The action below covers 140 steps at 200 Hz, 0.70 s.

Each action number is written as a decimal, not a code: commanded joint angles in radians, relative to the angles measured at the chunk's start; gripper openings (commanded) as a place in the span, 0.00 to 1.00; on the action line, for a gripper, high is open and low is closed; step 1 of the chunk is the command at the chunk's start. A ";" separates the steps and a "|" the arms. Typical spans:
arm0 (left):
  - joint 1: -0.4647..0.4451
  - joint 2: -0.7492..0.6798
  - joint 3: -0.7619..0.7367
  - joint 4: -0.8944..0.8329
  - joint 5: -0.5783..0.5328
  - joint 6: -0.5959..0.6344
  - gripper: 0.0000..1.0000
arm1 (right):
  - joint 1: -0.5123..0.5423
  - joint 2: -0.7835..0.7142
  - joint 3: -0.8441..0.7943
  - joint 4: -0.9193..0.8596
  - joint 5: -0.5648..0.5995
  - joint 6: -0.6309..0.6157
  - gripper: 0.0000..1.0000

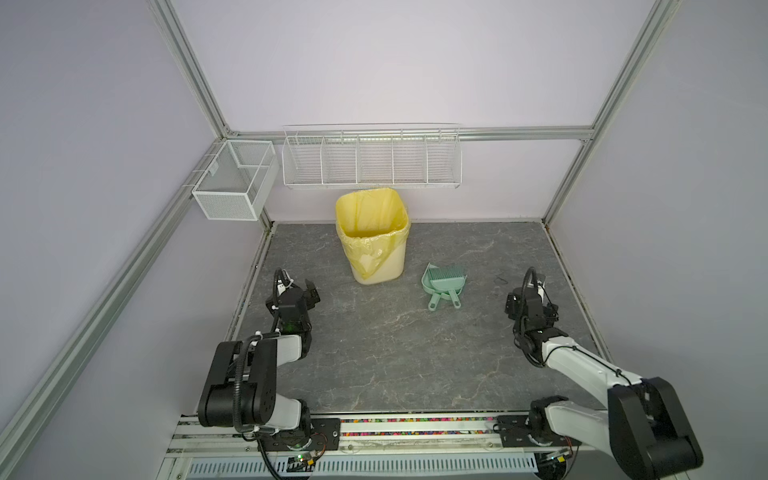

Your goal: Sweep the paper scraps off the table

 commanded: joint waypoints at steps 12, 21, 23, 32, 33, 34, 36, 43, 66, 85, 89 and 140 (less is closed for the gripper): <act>0.003 0.015 -0.050 0.212 0.011 0.020 1.00 | -0.042 0.052 -0.021 0.217 0.042 -0.025 0.89; 0.003 0.021 -0.055 0.230 0.010 0.019 0.99 | -0.046 0.069 -0.015 0.229 0.039 -0.038 0.89; 0.003 0.022 -0.054 0.226 0.010 0.019 1.00 | -0.046 0.074 -0.015 0.232 0.039 -0.043 0.89; 0.003 0.038 -0.044 0.217 0.016 0.022 1.00 | -0.049 0.092 -0.014 0.264 0.034 -0.068 0.89; 0.003 0.040 -0.042 0.215 0.016 0.023 1.00 | -0.050 0.092 -0.012 0.267 0.033 -0.070 0.89; 0.003 0.043 -0.041 0.214 0.017 0.020 1.00 | -0.050 0.093 -0.012 0.269 0.031 -0.073 0.89; 0.003 0.050 -0.038 0.217 0.018 0.023 1.00 | -0.051 0.097 -0.013 0.276 0.025 -0.080 0.89; 0.002 0.065 -0.030 0.227 0.026 0.037 1.00 | -0.054 0.110 -0.021 0.326 0.016 -0.103 0.89; 0.002 0.065 -0.023 0.211 0.043 0.041 1.00 | -0.054 0.148 -0.027 0.425 0.011 -0.152 0.89; 0.002 0.064 -0.022 0.210 0.042 0.041 1.00 | -0.060 0.169 -0.059 0.533 0.016 -0.178 0.89; 0.003 0.065 -0.023 0.212 0.042 0.041 1.00 | -0.063 0.179 -0.071 0.569 0.016 -0.178 0.89; 0.002 0.066 -0.011 0.192 0.045 0.044 0.99 | -0.074 0.228 -0.078 0.649 -0.015 -0.197 0.89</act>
